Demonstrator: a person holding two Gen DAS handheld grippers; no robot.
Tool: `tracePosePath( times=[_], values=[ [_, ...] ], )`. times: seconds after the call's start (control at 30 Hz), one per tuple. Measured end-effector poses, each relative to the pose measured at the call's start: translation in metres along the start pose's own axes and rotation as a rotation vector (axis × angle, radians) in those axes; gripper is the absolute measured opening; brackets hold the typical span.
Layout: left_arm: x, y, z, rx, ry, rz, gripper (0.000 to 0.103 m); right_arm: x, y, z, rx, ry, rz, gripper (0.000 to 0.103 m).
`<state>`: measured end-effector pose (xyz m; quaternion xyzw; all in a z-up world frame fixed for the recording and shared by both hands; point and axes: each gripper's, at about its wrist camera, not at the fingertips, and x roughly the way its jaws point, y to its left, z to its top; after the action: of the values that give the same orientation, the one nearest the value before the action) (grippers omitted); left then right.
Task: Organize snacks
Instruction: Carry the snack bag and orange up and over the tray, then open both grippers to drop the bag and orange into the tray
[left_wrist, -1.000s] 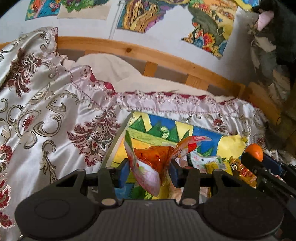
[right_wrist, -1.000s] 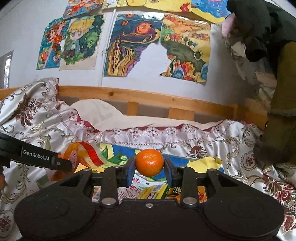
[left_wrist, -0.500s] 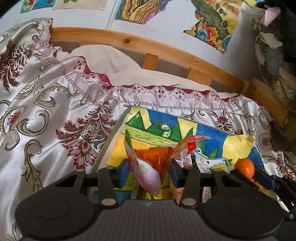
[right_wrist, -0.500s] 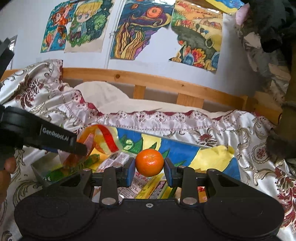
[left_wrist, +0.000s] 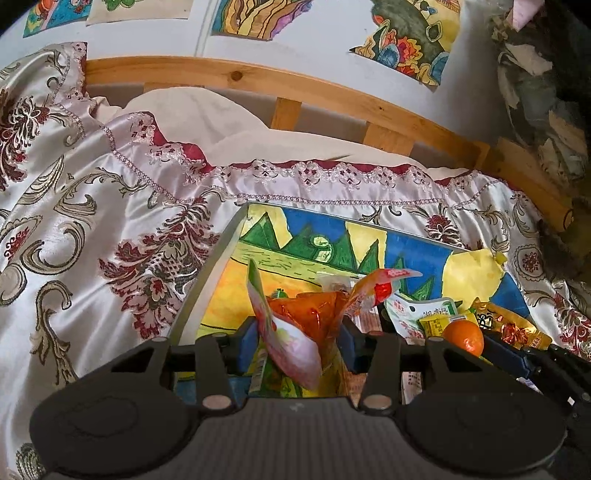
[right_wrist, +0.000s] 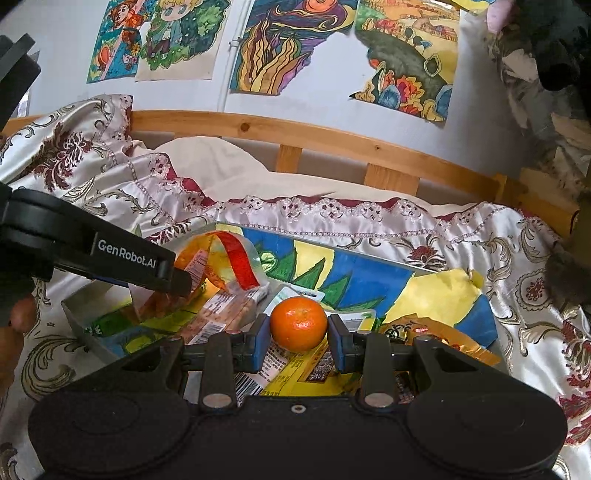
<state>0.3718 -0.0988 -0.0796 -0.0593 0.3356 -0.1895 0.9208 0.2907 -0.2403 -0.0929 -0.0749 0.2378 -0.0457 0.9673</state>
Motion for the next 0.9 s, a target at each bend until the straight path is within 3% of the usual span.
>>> tracePosePath(
  times=[0.43, 0.9],
  values=[
    [0.0, 0.0014, 0.0002, -0.017, 0.013, -0.007, 0.05, 0.0043, -0.0017, -0.0026, 0.016, 0.027, 0.001, 0.036],
    [-0.0062, -0.0029, 0.002, 0.006, 0.001, -0.018, 0.053, -0.0005, -0.0026, -0.0001, 0.015, 0.021, -0.002, 0.049]
  ],
)
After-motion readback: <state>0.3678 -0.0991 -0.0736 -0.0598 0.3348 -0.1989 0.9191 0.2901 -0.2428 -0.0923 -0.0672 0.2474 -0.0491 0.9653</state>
